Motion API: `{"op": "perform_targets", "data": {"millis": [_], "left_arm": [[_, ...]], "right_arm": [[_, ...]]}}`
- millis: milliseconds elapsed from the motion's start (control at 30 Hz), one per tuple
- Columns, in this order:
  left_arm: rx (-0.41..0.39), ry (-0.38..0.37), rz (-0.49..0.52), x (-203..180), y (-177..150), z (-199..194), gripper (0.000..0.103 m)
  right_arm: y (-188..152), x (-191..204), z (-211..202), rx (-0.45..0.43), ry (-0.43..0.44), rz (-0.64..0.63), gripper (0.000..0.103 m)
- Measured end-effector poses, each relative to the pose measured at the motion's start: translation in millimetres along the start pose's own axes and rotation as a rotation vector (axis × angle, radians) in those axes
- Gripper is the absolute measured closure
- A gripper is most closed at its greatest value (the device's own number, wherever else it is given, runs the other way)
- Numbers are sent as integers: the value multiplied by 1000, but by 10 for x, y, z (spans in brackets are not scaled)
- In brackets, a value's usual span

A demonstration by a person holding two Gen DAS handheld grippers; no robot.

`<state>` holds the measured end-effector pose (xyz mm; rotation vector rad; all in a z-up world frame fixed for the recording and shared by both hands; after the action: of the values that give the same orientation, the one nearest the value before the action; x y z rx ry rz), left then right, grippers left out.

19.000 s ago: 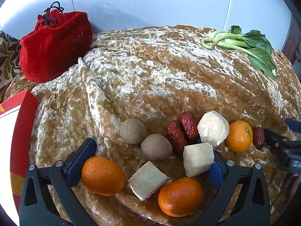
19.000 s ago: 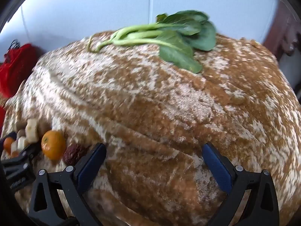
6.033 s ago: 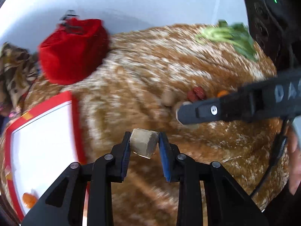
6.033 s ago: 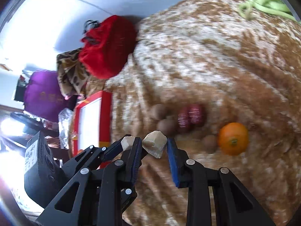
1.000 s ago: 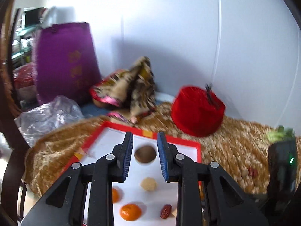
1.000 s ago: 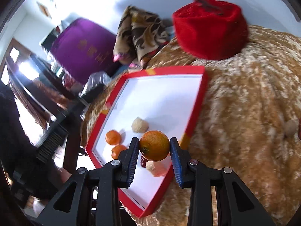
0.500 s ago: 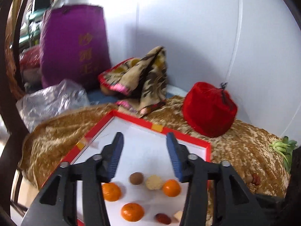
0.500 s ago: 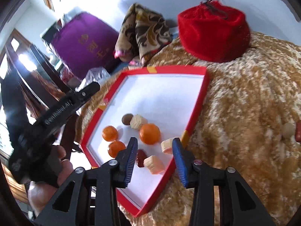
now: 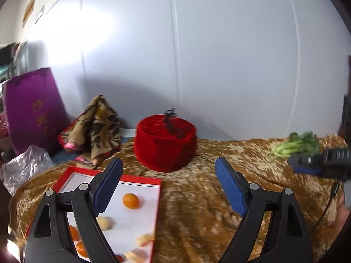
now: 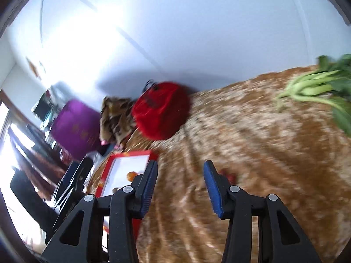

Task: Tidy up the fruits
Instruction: 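Withdraw both open tools back toward the remaining dates and tubers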

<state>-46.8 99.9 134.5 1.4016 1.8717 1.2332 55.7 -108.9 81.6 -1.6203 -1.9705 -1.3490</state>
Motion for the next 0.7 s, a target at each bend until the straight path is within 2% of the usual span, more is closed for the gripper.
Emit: {"op": "perform_targets", "data": {"millis": [100,200,300,533,700], "left_arm": [[-22,-10,89,-284,-58,-96,16],[-93,9,174,-509,-80,-249,16],[-125,7,201,-620,-52,-299,16],[22,-28,193,-739,-186,-82,16],[64,-9,183,-692,-243,17,16]], "right_arm": [[116,-121,-197,-51,-5,20,56],[136,-61,-276,-78,-36,-46,49],[103,26,-280,-68,-27,-91,47],[33,-60,-210,-7,-24,-52,47],[-30,-144,-136,27,-45,-21,47]]}}
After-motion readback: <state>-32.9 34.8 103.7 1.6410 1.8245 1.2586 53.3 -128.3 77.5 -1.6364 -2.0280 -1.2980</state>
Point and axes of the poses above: each gripper's, at about its wrist camera, not at the fingertips, and z roughly the way its jaws point, x to its left, y to its top, the point moved 6 cm from there along z, roughly the way its jaws point, and after that the axes turned 8 degrees about y, right-handed, at the moved point
